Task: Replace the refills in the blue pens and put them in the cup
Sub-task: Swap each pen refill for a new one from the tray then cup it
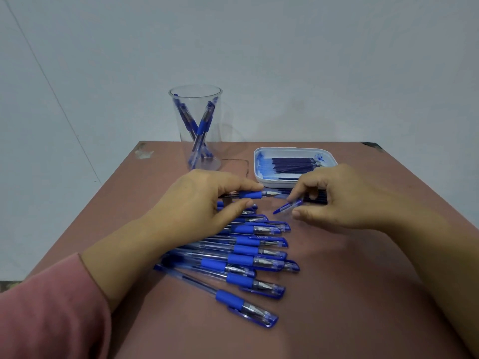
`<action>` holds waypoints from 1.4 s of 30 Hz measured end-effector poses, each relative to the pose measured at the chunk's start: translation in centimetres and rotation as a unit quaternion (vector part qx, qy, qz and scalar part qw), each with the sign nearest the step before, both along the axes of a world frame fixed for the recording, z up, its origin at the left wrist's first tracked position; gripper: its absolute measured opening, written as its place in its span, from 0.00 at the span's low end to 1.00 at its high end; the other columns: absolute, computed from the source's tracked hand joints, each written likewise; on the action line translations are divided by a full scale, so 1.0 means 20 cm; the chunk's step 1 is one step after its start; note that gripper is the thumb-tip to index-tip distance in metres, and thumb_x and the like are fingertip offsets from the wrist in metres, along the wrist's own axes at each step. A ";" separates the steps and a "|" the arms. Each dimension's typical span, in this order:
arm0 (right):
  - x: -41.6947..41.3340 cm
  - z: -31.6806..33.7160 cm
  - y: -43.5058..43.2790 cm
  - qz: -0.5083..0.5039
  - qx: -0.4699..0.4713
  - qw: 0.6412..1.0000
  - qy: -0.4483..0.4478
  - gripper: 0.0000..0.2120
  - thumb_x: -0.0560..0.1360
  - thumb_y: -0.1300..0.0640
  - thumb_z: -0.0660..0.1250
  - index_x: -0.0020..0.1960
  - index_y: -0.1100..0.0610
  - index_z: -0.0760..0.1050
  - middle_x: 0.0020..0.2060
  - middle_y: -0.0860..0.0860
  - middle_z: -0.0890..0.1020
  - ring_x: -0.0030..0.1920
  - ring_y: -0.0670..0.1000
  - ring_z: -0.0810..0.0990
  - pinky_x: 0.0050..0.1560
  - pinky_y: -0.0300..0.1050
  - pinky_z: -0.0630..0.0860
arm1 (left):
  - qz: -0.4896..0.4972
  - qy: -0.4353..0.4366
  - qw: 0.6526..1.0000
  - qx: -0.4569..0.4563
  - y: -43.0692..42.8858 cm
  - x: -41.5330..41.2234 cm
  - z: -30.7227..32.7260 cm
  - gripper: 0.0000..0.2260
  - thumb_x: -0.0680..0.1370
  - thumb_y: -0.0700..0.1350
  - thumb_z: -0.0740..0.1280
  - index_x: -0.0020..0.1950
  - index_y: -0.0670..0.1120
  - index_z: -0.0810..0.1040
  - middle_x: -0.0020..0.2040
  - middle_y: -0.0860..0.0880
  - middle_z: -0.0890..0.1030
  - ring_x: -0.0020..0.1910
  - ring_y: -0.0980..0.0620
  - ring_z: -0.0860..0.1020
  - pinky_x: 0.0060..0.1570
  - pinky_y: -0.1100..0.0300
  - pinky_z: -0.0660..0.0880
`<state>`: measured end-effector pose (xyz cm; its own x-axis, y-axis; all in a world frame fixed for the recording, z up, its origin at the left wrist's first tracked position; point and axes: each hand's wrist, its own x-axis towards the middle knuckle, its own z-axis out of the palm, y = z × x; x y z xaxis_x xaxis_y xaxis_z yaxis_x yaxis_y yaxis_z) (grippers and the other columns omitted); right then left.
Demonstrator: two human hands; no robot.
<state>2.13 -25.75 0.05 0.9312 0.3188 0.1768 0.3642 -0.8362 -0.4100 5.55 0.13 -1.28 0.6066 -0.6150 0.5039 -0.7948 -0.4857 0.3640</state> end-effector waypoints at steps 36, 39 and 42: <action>-0.01 -0.06 0.18 0.100 0.083 0.948 -0.290 0.07 0.75 0.56 0.70 0.50 0.59 0.81 0.41 0.46 0.82 0.42 0.43 0.78 0.46 0.36 0.75 | -0.029 0.098 0.992 -0.077 0.00 -0.01 0.01 0.11 0.73 0.54 0.69 0.54 0.59 0.83 0.30 0.50 0.80 0.27 0.52 0.73 0.28 0.67 0.69; -0.02 -0.04 0.17 0.073 0.126 0.964 -0.224 0.09 0.73 0.53 0.71 0.52 0.53 0.80 0.44 0.42 0.81 0.46 0.40 0.79 0.49 0.32 0.74 | -0.008 0.045 0.997 -0.058 0.00 -0.01 0.01 0.10 0.73 0.51 0.71 0.54 0.58 0.83 0.34 0.61 0.81 0.32 0.58 0.78 0.32 0.71 0.71; -0.04 -0.04 0.18 0.048 0.171 0.970 -0.166 0.06 0.74 0.48 0.69 0.49 0.48 0.79 0.42 0.41 0.82 0.45 0.41 0.80 0.46 0.29 0.73 | -0.003 -0.011 0.999 -0.047 0.00 -0.01 0.02 0.13 0.73 0.48 0.73 0.55 0.62 0.79 0.39 0.69 0.78 0.38 0.61 0.80 0.37 0.66 0.76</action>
